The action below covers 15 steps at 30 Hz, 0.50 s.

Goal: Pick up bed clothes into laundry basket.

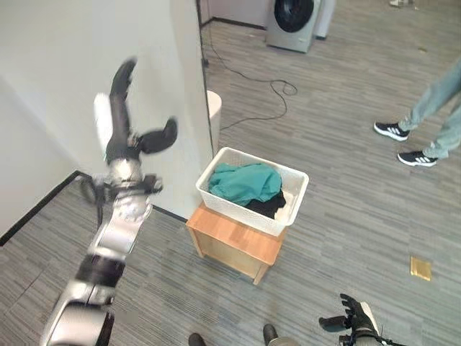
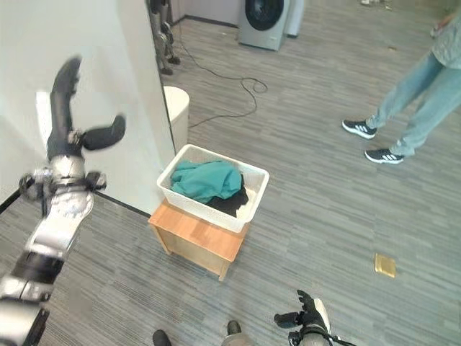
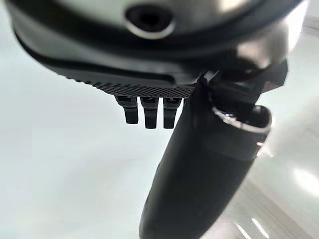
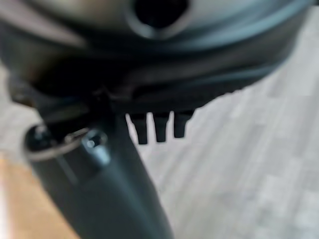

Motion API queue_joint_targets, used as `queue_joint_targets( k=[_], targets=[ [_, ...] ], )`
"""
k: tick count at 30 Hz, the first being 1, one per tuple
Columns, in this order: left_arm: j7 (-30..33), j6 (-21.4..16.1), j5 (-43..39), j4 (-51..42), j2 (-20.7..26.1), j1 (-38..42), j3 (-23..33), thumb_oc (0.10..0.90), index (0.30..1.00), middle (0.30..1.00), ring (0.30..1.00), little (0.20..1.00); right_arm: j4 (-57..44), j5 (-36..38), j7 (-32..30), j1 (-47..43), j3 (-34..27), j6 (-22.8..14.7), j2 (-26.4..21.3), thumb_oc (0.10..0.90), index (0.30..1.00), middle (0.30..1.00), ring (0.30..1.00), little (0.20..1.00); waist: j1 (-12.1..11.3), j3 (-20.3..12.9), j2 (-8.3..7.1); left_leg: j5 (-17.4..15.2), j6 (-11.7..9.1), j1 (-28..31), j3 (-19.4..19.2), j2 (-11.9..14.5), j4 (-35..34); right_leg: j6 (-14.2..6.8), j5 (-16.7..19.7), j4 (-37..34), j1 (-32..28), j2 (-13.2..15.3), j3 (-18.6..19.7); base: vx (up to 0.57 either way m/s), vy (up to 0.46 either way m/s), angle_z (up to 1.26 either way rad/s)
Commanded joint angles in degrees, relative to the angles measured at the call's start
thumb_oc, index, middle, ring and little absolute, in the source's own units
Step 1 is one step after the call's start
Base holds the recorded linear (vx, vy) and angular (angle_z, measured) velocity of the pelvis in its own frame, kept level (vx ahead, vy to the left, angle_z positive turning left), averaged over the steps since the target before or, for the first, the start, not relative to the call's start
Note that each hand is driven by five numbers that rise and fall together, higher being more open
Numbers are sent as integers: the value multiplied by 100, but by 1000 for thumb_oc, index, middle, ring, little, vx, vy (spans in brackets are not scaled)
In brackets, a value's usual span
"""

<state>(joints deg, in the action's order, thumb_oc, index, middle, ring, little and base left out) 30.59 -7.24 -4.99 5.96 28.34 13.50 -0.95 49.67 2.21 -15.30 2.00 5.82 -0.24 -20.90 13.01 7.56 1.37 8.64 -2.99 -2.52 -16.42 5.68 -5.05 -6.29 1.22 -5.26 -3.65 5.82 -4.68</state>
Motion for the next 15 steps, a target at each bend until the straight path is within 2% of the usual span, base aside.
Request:
queue_joint_targets(
  k=[1,2,3,4,5,6,7,8,10,11,12,13,14,15],
  targets=[
    [-324,-956,-377,-801,-30,-730,808,800,900,900,900,900,-1194,-313,-612,-471,-614,-174,-729,800,900,900,900,900,-462,63,-99,-583,-438,111,237,614,5,87,-297,26,598,5,-311,-302,-32,22],
    [-312,-880,-404,-778,-111,-1280,1261,800,900,900,900,900,-2817,-585,-547,151,-1178,-128,-840,800,900,900,900,900,-309,42,-178,-713,-387,352,-67,712,5,62,-213,26,746,87,-421,-362,-78,64],
    [-294,-792,-410,-544,-251,-1597,1477,800,900,900,900,900,-3800,-933,-491,767,-1573,-433,-855,800,900,900,900,900,-105,25,-272,-1162,-340,773,-511,781,555,129,-110,26,876,232,-656,-472,-150,68],
    [-372,-753,-565,-421,-316,-1763,1535,800,900,900,900,900,-4187,-1028,-507,871,-1737,-411,-819,800,900,900,900,900,-27,3,-327,-1365,-377,918,-570,833,1228,203,-12,26,937,280,-853,-471,-207,73],
    [-444,-745,-660,-277,-389,-1974,1655,800,900,900,900,900,-4559,-1127,-564,924,-1863,-473,-811,800,900,900,900,900,-11,-22,-376,-1428,-417,1095,-547,896,1914,281,27,26,972,297,-1034,-244,-149,88],
    [-454,-750,-667,-279,-386,-1989,1660,800,900,900,900,900,-4597,-1134,-557,951,-1867,-456,-800,800,900,900,900,900,15,-20,-381,-1443,-418,1049,-509,913,1986,292,40,26,965,299,-1060,-183,-162,125],
    [-571,-692,-795,-79,-548,-2242,1715,800,900,900,900,900,-4785,-1299,-485,1084,-2011,-449,-714,800,900,900,900,900,74,-123,-409,-1625,-453,1395,-400,977,2604,361,14,26,937,287,-1422,-82,-96,125],
    [-575,-692,-797,-84,-552,-2257,1714,800,900,900,900,900,-4807,-1303,-480,1106,-2014,-439,-713,800,900,900,900,900,110,-107,-383,-1663,-463,1374,-349,1024,2669,364,-1,26,899,263,-1470,-120,-118,107],
    [-644,-595,-871,6,-630,-2365,1739,800,900,900,900,900,-4965,-1415,-469,1211,-2127,-416,-668,800,900,900,900,900,164,-144,-429,-1688,-496,1538,-228,1010,2908,418,54,26,865,268,-1657,-165,-13,95],
    [-777,-536,-1158,57,-894,-2652,1788,800,900,900,900,900,-5180,-1618,-446,1326,-2240,-373,-535,800,900,900,900,900,376,-252,-416,-2022,-466,2077,-463,866,2211,380,144,27,972,276,-2088,-290,74,103],
    [-925,-494,-1245,19,-924,-2723,1800,800,900,900,900,900,-5299,-1680,-394,1364,-2330,-345,-519,800,900,900,900,900,477,-255,-316,-2472,-410,2393,-539,721,1766,281,137,57,1035,235,-2067,-409,160,138],
    [-974,-478,-1206,-29,-936,-2758,1797,800,900,900,900,900,-5433,-1715,-382,1363,-2413,-342,-495,800,900,900,900,900,518,-242,-277,-2713,-283,2523,-656,543,1295,216,222,66,1122,259,-2104,-277,210,122],
    [-985,-455,-1213,-34,-902,-2711,1797,800,900,900,900,900,-5554,-1781,-414,1366,-2506,-378,-472,800,900,900,900,900,527,-215,-242,-2823,-219,2523,-678,442,911,147,340,90,1233,296,-2157,-481,293,119],
    [-1021,-435,-1239,-50,-787,-2606,1692,800,900,900,900,900,-5856,-1827,-425,1329,-2532,-412,-338,800,900,900,900,900,567,-79,-402,-2549,-152,2480,-526,202,320,-64,908,397,1570,467,-2260,-564,273,93]
  ],
)
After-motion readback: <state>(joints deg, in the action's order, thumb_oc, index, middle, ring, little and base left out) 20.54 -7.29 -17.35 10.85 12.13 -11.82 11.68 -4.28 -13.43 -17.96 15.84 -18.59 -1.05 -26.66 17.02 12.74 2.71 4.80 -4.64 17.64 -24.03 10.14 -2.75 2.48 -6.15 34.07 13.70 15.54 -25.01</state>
